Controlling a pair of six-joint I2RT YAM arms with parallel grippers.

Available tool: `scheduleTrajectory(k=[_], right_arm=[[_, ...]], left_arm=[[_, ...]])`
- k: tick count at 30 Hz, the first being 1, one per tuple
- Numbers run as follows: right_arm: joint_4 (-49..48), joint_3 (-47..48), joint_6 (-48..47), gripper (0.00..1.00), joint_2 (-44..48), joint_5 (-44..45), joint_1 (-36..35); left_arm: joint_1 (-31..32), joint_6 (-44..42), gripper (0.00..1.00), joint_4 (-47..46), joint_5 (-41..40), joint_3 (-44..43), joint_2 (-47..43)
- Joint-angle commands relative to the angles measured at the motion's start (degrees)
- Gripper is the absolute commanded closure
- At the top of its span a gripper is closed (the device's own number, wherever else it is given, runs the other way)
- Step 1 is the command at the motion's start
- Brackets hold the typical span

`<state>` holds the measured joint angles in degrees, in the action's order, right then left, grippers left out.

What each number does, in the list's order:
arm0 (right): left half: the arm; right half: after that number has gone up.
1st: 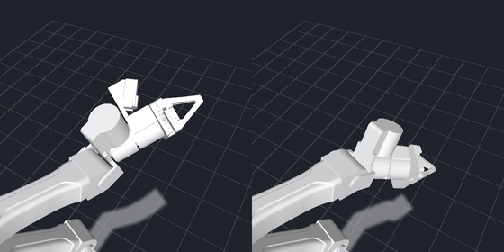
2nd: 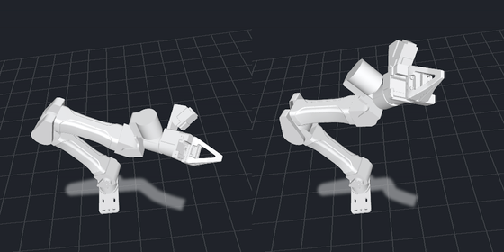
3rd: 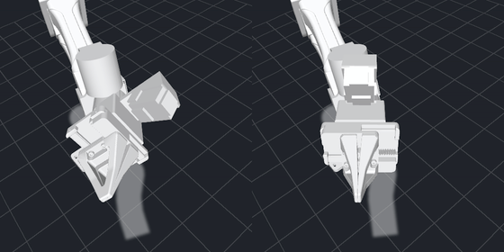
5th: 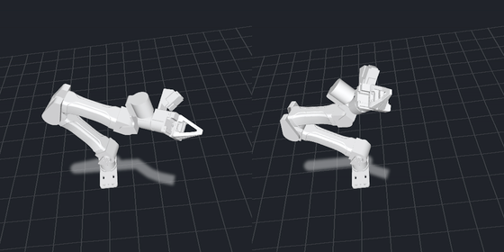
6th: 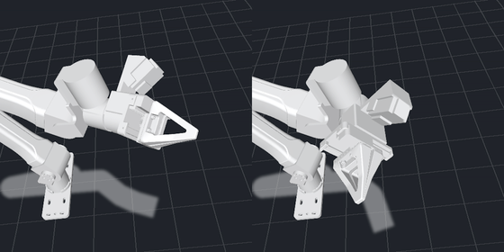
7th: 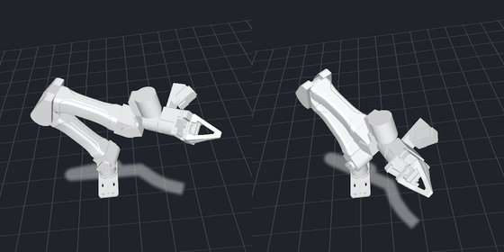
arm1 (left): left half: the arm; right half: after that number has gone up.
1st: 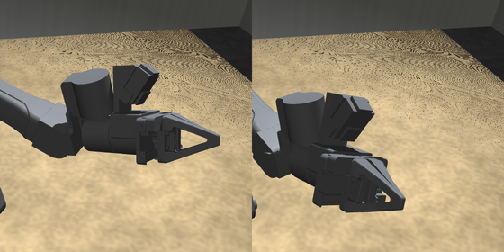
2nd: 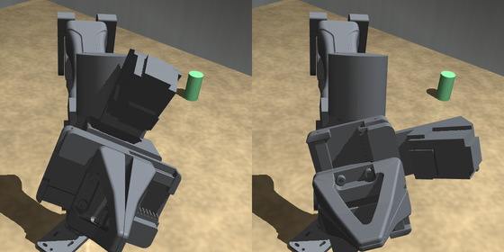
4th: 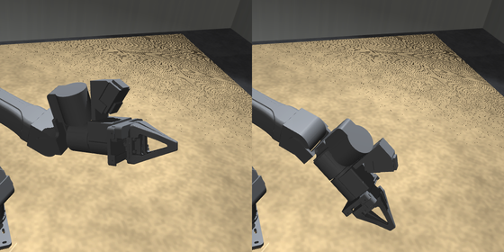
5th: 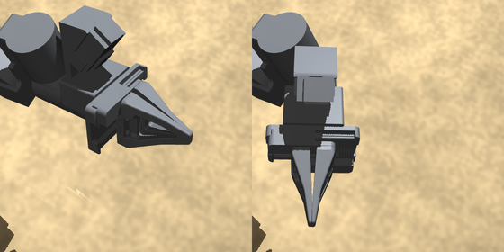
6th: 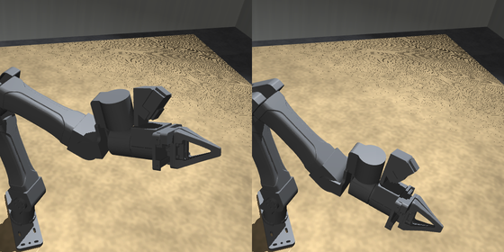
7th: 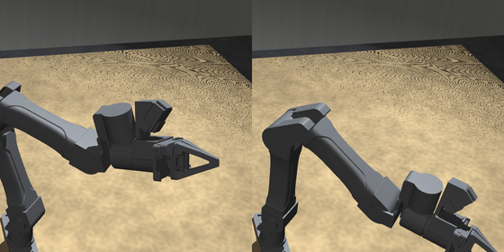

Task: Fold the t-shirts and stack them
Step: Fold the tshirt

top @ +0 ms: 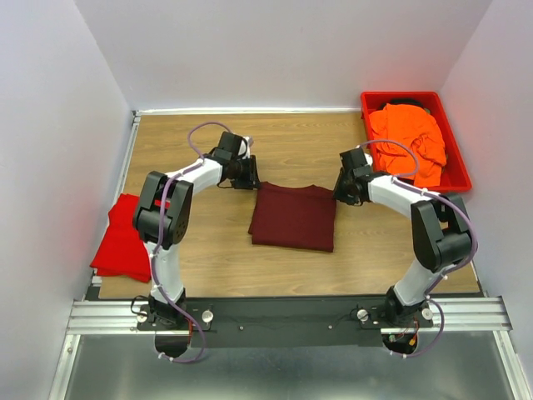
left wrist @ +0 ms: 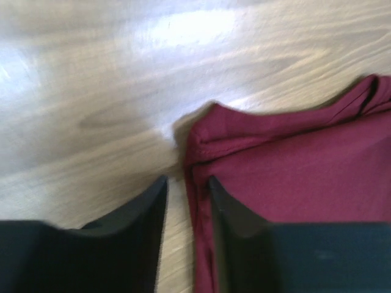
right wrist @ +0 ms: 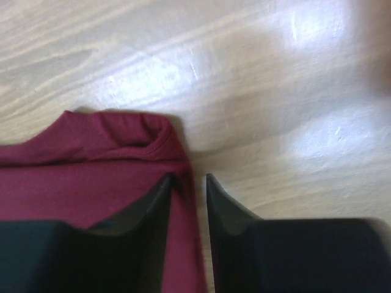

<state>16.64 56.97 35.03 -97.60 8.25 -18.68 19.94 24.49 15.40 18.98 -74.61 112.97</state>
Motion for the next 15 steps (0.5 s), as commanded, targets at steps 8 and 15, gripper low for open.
scheduleTrajectory(k=[8, 15], right_arm=[[0.7, 1.7, -3.3, 0.40, 7.1, 0.8, 0.7], [2.1, 0.3, -2.2, 0.46, 9.6, -4.3, -3.6]], left_arm=[[-0.7, -1.2, 0.48, 2.9, -7.9, -3.8, -10.0], [4.2, -0.6, 0.65, 5.0, -10.4, -0.7, -12.8]])
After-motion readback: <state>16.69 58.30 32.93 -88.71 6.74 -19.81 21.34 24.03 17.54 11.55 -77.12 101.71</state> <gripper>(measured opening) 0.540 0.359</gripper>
